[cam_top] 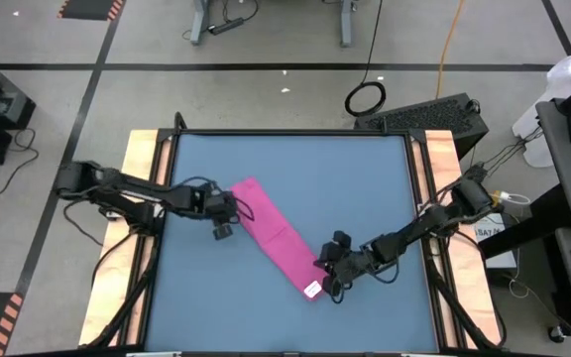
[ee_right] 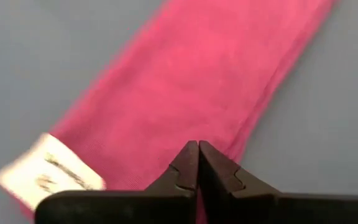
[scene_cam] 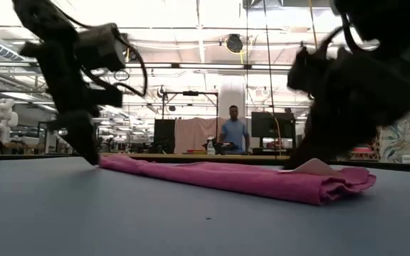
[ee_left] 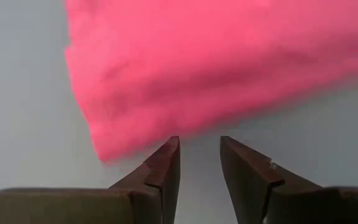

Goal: Roll towel into tight, uniform cylinder
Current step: Roll the pink towel

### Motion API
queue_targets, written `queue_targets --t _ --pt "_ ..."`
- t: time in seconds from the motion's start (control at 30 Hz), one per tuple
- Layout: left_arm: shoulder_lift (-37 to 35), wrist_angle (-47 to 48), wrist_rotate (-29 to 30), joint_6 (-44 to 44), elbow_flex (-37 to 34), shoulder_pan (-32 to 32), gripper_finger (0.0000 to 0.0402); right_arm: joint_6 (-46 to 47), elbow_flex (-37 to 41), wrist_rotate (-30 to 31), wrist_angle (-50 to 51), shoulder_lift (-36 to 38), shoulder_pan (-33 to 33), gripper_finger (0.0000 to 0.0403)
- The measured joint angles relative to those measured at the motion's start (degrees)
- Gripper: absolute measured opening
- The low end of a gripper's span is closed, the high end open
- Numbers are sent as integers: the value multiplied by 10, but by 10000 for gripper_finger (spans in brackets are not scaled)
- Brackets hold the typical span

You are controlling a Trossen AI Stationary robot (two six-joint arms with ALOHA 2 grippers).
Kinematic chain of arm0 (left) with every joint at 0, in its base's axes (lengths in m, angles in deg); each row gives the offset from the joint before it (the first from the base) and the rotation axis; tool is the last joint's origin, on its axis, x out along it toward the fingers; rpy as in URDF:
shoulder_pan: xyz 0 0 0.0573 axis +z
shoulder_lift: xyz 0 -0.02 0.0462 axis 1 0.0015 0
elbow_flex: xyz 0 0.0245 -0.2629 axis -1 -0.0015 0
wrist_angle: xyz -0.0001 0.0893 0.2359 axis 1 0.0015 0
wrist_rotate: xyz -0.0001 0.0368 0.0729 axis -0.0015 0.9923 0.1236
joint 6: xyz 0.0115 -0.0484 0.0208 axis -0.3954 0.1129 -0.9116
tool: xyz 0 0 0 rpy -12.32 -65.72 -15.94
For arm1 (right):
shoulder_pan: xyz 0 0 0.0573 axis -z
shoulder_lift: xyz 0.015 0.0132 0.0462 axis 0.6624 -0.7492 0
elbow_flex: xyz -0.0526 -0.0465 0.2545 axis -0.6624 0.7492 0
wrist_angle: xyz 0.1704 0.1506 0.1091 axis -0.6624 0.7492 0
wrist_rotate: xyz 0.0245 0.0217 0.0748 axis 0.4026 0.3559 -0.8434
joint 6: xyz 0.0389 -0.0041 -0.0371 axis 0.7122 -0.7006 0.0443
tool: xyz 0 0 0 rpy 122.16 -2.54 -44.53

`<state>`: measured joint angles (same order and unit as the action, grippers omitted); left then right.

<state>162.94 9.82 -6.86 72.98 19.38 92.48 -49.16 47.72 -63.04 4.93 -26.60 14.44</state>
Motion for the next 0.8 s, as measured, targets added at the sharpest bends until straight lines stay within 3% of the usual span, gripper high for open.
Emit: queue_targets --t 0.33,0.43,0.63,0.8 --pt "49 -172 19 -164 6 78 121 76 -21 26 -164 -102 -33 4" --pt "55 -197 19 -191 14 105 121 79 -38 47 -170 -116 -38 4" --pt "48 -170 6 -236 47 137 121 55 -78 64 -145 -124 -38 4" --pt "17 -106 1 -209 104 139 121 18 -78 55 -103 -80 -27 4"
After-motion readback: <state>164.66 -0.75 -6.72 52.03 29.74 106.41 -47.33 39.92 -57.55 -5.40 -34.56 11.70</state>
